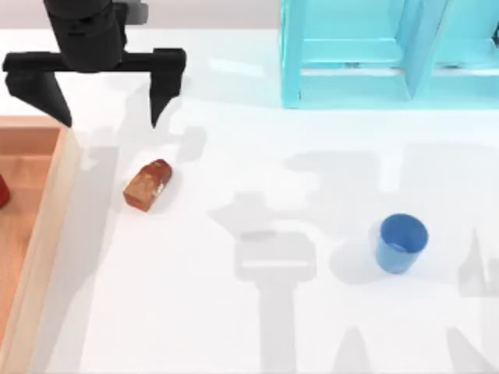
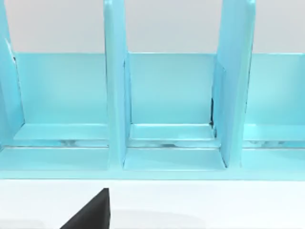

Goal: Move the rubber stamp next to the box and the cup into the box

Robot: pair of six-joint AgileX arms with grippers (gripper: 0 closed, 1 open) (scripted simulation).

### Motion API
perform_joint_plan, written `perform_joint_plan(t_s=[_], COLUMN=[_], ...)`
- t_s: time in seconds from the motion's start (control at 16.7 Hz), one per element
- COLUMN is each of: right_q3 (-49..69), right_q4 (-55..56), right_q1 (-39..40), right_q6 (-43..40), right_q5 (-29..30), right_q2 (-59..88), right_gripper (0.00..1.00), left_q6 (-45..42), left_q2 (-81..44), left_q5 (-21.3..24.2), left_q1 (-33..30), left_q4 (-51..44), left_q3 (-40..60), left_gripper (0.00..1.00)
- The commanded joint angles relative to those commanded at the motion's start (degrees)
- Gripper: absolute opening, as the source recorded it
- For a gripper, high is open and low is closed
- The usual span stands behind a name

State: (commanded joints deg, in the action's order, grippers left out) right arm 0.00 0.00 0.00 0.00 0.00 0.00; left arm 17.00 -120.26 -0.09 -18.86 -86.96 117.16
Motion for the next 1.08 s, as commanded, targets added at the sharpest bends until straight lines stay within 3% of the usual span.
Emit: perform_joint_plan(t_s=[0.24,0.72,1.08], right_q3=[0.0,0.0,0.0], right_q4=[0.0,0.0,0.0], right_q1=[0.0,0.0,0.0], right_q6=[0.0,0.0,0.0], right_q5=[0.0,0.0,0.0], right_q2=[0.0,0.0,0.0], right_gripper=[1.0,1.0,1.0], left_q6=[8.72,36.2,39.63], left_q2=[-6.53,-23.19,-25.25], left_q5=[-2.07,-8.13,-9.14], left_q1=[-8.77,-36.81,-40.24], left_q4=[0.23,2.56,3.41], left_q3=[7.34,25.56,28.16], left_gripper=[1.0,1.0,1.0])
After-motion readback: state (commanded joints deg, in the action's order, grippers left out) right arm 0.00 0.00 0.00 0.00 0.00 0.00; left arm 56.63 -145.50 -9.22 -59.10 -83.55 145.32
